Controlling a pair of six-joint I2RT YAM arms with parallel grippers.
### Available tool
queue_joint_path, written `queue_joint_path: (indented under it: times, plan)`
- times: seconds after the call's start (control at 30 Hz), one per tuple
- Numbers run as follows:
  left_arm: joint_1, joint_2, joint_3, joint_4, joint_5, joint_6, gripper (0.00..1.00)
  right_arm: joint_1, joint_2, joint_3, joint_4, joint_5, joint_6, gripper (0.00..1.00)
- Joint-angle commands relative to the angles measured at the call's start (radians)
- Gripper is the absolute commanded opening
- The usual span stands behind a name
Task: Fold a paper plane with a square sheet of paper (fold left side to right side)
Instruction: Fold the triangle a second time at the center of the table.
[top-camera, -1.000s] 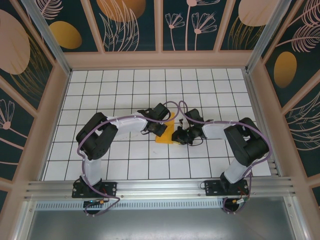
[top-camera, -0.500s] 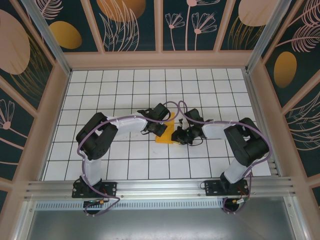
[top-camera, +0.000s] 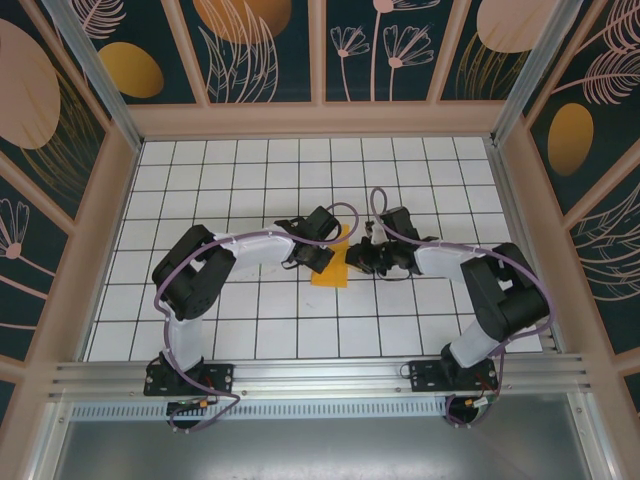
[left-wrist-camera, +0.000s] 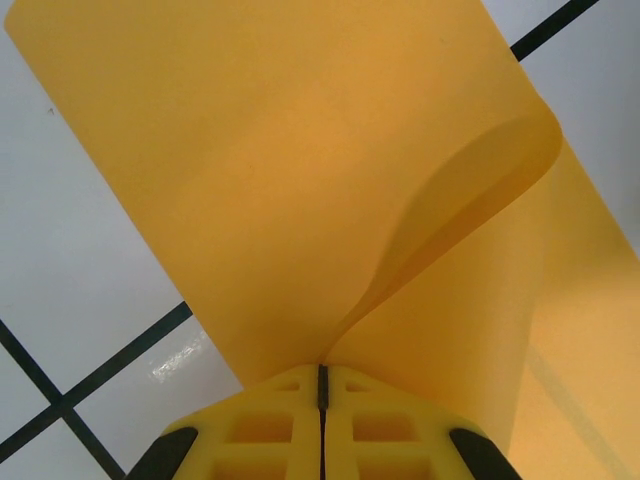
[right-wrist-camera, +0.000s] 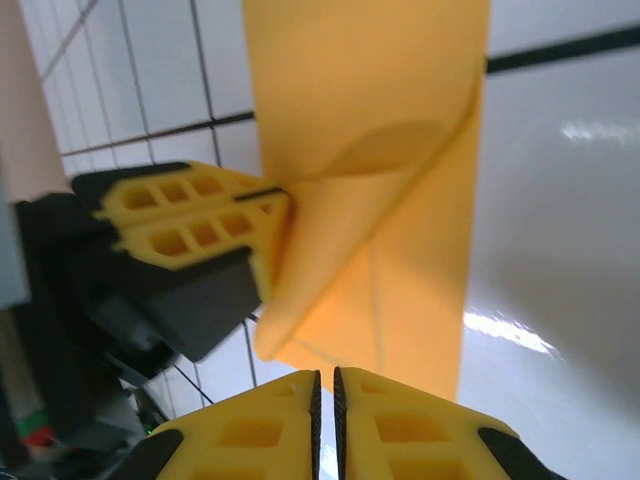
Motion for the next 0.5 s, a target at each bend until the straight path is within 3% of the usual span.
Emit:
queue_joint_path:
  times: [0.0,0.47]
  plan:
    - [0.009,0.024,-0.021,0.0,0.003,0.008,0.07,0.0,0.021,0.008,0.11,-0.019,0.067,0.13]
    - [0.009,0.02,-0.022,0.001,0.005,0.005,0.08,0.017,0.138,0.073,0.205,-0.027,0.13,0.1]
